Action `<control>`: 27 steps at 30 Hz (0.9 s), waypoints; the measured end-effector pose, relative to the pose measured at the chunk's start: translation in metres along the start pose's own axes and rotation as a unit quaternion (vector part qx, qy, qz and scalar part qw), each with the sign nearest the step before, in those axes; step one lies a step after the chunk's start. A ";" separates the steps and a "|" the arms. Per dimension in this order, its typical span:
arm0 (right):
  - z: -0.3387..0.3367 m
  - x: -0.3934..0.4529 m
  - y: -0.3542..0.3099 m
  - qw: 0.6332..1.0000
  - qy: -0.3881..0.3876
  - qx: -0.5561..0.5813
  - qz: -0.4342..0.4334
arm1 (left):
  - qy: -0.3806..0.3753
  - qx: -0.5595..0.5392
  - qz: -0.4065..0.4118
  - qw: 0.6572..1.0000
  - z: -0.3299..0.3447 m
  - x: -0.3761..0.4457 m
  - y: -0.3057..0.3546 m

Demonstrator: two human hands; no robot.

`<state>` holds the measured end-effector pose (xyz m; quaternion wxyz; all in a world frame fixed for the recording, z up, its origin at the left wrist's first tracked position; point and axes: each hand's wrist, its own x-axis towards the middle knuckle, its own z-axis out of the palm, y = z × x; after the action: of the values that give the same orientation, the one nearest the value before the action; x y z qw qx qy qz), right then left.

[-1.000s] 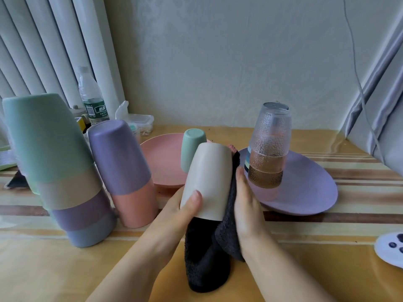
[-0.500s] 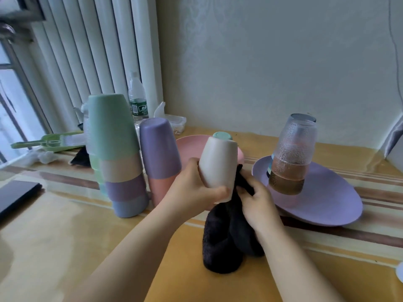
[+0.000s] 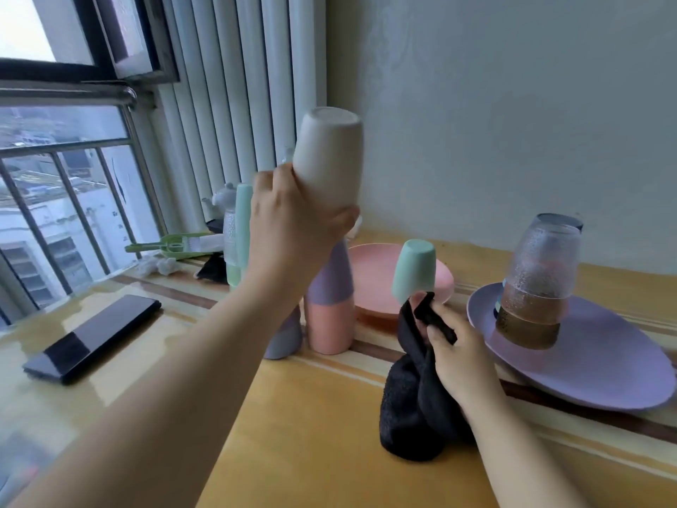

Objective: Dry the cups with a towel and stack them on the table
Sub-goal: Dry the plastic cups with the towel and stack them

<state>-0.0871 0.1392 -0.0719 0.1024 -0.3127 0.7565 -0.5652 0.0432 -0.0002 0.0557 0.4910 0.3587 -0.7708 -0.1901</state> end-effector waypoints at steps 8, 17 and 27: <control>0.001 0.000 -0.002 1.000 -0.004 0.022 -0.011 | -0.033 0.038 0.017 0.999 0.017 -0.006 -0.012; 0.002 -0.001 -0.003 0.999 -0.011 0.044 0.001 | -0.078 0.142 -0.022 0.987 0.036 -0.016 -0.020; 0.002 -0.001 -0.002 0.999 -0.013 0.044 -0.002 | -0.077 0.268 -0.011 0.960 0.037 -0.021 -0.021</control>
<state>-0.0846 0.1379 -0.0710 0.1245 -0.3168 0.7285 -0.5944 0.0229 -0.0005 0.0126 0.3135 0.4702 -0.8249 -0.0088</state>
